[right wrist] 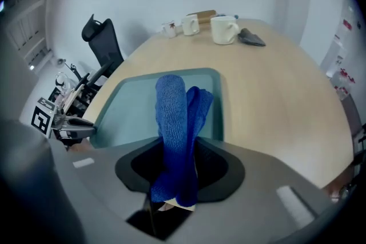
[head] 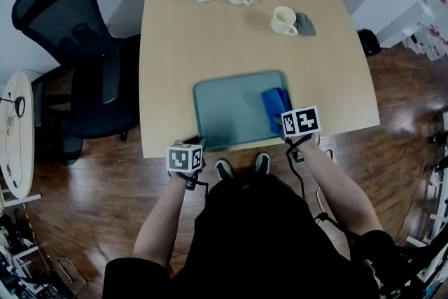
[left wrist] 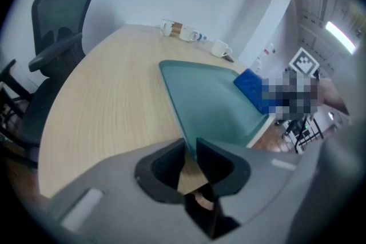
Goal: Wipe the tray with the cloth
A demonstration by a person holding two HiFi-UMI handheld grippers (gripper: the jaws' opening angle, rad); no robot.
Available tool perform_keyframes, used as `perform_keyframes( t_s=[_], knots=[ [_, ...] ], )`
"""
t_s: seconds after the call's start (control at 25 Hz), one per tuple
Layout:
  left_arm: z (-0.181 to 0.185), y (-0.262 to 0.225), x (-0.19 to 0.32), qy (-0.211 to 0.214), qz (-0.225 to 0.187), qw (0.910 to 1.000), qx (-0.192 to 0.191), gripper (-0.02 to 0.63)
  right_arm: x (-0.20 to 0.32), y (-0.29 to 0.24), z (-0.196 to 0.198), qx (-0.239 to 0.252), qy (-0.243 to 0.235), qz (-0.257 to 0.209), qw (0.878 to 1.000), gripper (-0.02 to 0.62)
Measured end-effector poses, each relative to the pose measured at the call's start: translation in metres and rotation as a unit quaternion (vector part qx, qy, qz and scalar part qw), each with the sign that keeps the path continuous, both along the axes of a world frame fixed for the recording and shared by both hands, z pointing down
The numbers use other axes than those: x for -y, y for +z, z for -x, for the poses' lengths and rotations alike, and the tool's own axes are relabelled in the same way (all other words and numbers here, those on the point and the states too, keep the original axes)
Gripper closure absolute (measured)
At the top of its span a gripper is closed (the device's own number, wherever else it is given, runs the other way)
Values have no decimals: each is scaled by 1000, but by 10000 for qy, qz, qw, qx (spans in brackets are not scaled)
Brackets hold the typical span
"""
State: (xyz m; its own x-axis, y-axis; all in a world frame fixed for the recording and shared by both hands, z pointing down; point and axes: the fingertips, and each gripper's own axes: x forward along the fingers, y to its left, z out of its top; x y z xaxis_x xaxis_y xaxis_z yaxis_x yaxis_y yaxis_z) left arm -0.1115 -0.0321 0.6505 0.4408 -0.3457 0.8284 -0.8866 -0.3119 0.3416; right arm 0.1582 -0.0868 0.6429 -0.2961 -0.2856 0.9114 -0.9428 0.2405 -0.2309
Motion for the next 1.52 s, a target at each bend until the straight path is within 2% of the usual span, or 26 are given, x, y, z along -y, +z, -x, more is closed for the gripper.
perform_keyframes(
  t_s=[0.16, 0.32, 0.44, 0.84, 1.0, 1.12, 1.28, 1.4, 1.52],
  knots=[
    [-2, 0, 1, -36, 7, 10000, 2, 540, 3, -2, -42, -259, 165, -161, 9994, 448],
    [-2, -1, 2, -164, -6, 9997, -154, 541, -1, -1, -33, -185, 187, -133, 9996, 448],
    [-1, -2, 2, -221, 4, 9995, -203, 546, 0, -2, 3, -217, -153, -120, 9996, 448],
    [3, -8, 5, -275, -49, 9994, -189, 546, -15, -5, 182, 322, -1458, 26, 9888, 448],
    [6, -9, 5, -250, -40, 9993, -290, 546, -22, -6, 231, 519, -1738, 52, 9834, 448],
    [7, -8, 4, -194, -16, 9993, -333, 546, -25, -5, 251, 661, -1882, 85, 9799, 448],
    [11, -7, 4, -142, 13, 9993, -336, 546, -22, -5, 231, 601, -1876, 133, 9803, 448],
    [9, -5, 3, -134, 14, 9992, -376, 546, -19, -2, 179, 480, -1574, 217, 9861, 448],
    [6, -4, 2, -174, 25, 9991, -397, 546, -14, 0, 111, 389, -1041, 264, 9935, 448]
  ],
)
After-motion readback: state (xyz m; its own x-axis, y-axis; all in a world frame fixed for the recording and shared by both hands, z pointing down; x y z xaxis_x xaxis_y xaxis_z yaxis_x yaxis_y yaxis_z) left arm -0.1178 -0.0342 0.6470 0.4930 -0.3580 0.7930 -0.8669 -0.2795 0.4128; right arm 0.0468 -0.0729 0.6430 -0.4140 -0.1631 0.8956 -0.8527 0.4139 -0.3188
